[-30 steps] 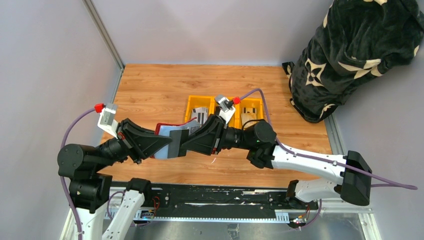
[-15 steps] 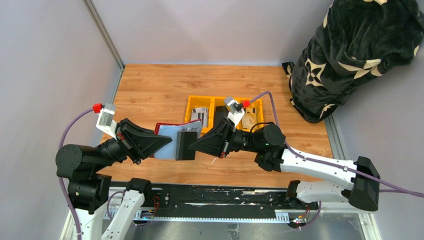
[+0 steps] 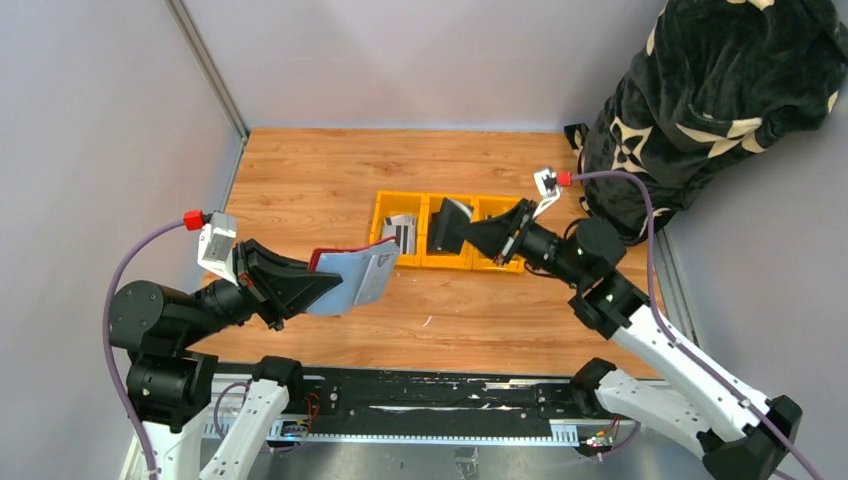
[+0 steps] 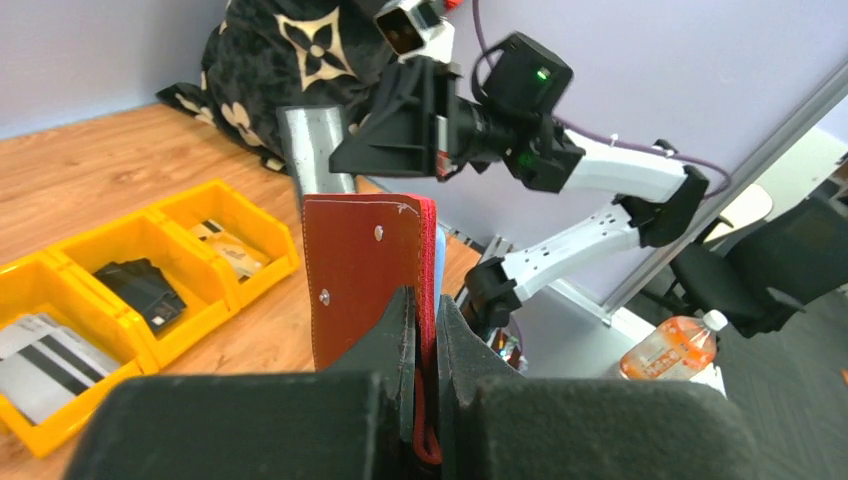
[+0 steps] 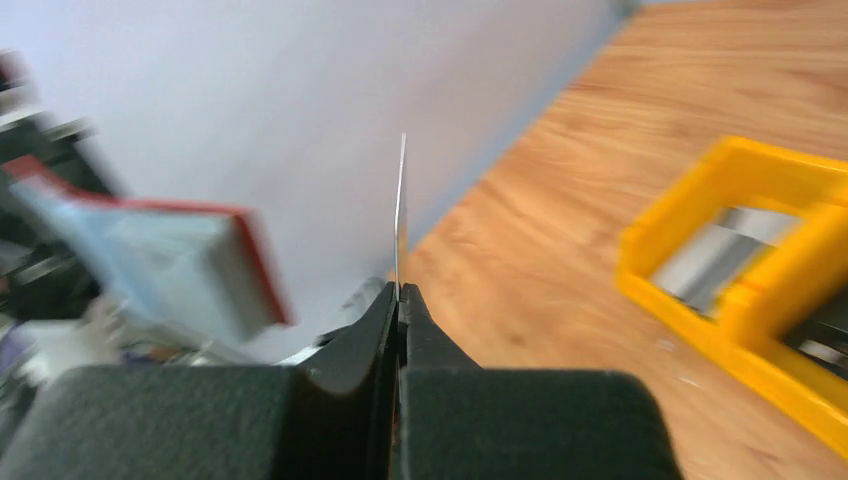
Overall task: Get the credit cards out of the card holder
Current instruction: Place the credit card in the storage box.
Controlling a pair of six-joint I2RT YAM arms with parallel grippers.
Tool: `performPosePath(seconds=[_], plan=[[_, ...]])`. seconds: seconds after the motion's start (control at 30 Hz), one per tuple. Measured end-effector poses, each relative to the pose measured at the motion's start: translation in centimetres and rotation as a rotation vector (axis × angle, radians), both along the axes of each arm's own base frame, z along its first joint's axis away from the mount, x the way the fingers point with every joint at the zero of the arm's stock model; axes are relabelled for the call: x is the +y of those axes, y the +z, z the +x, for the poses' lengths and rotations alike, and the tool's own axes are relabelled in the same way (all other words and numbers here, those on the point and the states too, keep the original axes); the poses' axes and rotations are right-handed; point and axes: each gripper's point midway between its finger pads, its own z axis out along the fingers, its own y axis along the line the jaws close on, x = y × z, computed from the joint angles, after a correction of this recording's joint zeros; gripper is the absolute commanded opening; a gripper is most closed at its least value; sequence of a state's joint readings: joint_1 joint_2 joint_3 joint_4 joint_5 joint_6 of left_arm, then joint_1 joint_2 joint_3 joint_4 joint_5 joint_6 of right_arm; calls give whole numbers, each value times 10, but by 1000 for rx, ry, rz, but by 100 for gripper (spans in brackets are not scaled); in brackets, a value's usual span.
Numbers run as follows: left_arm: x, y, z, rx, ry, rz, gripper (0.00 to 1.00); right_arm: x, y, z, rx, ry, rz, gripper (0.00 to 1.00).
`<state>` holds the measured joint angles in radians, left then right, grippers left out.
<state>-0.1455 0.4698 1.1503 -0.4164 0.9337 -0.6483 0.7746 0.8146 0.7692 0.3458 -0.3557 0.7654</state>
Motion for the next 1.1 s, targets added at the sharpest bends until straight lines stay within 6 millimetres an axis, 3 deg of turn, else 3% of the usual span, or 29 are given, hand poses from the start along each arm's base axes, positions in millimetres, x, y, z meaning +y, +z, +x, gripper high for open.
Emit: performPosePath(seconds=[0.13,0.23,0.27,0.37,0.6,0.77,0.87,1.1], plan=[[1,-5,1,-23,9,40,0,-19,-52,70,144,-181,-190,0],[2,-8,1,-24,11,54,0,-20,-102,107,261,-228,-329,0],[2,-10,1,-21,9,59,0,-19,-127,121,321,-237,-396,0],[2,-13,1,-17,7,68,0,-15,-172,148,419,-247,-528,0],[1,-16,-1,-15,-2,75,0,13,-213,210,457,-224,-680,0],[1,-16,-3,-17,-11,76,0,23,-240,231,485,-205,-746,0],[0,-17,-4,-17,-15,77,0,19,-258,228,524,-204,-785,0],[0,-17,-6,-20,-24,78,0,12,-270,226,555,-223,-792,4]])
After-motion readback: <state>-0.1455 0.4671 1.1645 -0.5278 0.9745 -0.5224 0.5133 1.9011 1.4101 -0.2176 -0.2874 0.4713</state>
